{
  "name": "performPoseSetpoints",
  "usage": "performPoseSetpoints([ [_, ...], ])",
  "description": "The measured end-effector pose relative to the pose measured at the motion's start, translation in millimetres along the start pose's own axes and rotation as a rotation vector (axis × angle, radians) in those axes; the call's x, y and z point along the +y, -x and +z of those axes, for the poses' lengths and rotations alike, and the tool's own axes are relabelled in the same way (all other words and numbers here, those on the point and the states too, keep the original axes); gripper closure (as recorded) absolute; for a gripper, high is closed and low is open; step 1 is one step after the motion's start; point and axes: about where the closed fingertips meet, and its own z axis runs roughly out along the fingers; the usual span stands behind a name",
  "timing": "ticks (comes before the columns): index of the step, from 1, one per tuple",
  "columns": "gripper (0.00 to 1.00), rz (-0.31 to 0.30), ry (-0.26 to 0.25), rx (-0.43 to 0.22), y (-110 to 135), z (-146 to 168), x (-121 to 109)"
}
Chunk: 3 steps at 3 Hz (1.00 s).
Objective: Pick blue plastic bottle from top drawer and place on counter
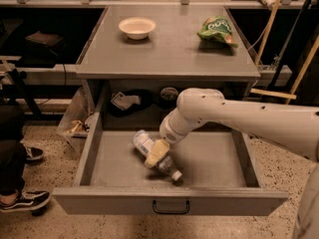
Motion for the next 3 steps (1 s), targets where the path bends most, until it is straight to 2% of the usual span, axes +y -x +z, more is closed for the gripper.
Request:
performPoseSetpoints([
  [1,0.0,0.0,0.0,0.0,0.0,0.0,0.0],
  [2,0.19,0.0,0.0,0.0,0.0,0.1,0.0],
  [3,0.42,0.0,0.0,0.0,0.0,0.1,0.1],
])
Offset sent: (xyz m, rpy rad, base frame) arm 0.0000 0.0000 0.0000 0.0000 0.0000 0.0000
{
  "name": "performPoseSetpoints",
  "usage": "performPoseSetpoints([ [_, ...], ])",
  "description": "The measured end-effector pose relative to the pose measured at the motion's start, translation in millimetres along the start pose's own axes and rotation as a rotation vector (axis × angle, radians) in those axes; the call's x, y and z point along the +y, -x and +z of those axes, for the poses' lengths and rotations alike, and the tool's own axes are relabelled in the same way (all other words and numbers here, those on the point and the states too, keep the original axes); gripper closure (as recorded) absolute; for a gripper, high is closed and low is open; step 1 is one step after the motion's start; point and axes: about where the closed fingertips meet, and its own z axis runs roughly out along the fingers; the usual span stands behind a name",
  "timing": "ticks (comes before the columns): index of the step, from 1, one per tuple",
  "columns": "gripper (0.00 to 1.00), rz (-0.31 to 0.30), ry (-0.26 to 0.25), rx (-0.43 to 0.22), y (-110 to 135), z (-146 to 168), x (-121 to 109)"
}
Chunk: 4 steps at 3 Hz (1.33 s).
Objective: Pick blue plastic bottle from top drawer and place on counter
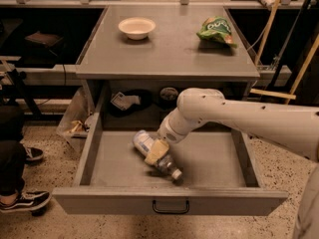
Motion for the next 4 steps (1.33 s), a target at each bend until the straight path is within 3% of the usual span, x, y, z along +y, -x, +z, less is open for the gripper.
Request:
performPoseSetpoints([
  [2,0.88,0.0,0.0,0.0,4.4,-5.7,0.7],
  [3,1.0,0.0,0.0,0.0,8.2,-10.0,1.7],
  [4,1.0,-0.021,-0.091,-0.11,24.1,-62.2,4.5],
])
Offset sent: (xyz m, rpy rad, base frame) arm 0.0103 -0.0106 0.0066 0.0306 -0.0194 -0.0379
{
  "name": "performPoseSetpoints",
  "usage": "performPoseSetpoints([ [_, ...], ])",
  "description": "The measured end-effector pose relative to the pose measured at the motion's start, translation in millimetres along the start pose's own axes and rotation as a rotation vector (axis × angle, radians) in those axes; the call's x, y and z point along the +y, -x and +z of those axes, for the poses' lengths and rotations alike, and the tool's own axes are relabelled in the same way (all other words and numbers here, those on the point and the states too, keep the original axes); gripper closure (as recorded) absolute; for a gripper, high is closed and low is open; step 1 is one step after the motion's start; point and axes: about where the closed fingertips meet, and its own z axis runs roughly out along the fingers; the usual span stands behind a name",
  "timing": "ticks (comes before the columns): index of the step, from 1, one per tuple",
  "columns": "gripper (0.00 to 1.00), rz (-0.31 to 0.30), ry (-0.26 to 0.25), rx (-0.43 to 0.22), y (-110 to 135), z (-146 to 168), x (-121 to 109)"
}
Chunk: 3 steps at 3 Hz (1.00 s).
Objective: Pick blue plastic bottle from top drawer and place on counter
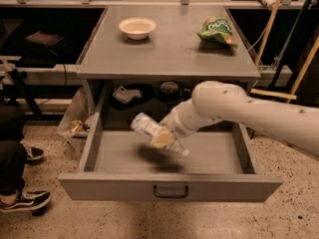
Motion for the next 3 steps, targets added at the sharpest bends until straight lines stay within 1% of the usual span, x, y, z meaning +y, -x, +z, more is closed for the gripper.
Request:
performPoseSetpoints([
  [1,1.0,0.016,-0.176,-0.156,20.1,-108.0,-33.4],
  [2,1.0,0.158,-0.346,-0.262,-10.4,-233.3,-86.2],
  [3,1.0,0.164,-0.405,-0.301,-2.6,-269.3,-102.1],
])
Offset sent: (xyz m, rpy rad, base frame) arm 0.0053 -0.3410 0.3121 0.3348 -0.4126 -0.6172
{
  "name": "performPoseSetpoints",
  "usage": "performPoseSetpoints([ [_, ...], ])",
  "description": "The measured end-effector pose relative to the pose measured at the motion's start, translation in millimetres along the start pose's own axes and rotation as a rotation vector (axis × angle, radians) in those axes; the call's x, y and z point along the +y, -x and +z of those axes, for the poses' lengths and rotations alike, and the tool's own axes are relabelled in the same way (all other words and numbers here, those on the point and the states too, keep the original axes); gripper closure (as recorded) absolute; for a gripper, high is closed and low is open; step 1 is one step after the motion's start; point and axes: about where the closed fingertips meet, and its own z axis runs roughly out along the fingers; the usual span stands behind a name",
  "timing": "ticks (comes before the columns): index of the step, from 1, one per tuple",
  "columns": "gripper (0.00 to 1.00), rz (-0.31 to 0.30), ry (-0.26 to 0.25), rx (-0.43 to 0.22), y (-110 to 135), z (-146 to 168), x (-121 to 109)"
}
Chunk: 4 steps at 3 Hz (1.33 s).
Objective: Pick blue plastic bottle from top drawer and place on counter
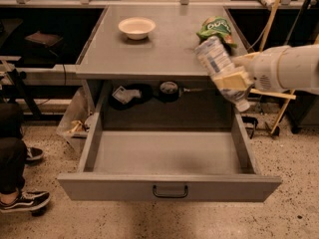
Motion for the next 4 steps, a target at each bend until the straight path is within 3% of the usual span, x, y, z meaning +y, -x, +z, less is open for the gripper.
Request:
performPoseSetpoints([
  [1,1.0,-0.027,-0.046,0.013,7.0,1.6,-15.8],
  [2,1.0,-0.062,-0.125,0.061,36.0,-9.7,-60.6],
  [3,1.0,-0.052,-0.184,0.187,47.3,-0.3,-116.7],
  [4,1.0,-0.133,-0.204,0.4,28.3,42.6,-160.4],
])
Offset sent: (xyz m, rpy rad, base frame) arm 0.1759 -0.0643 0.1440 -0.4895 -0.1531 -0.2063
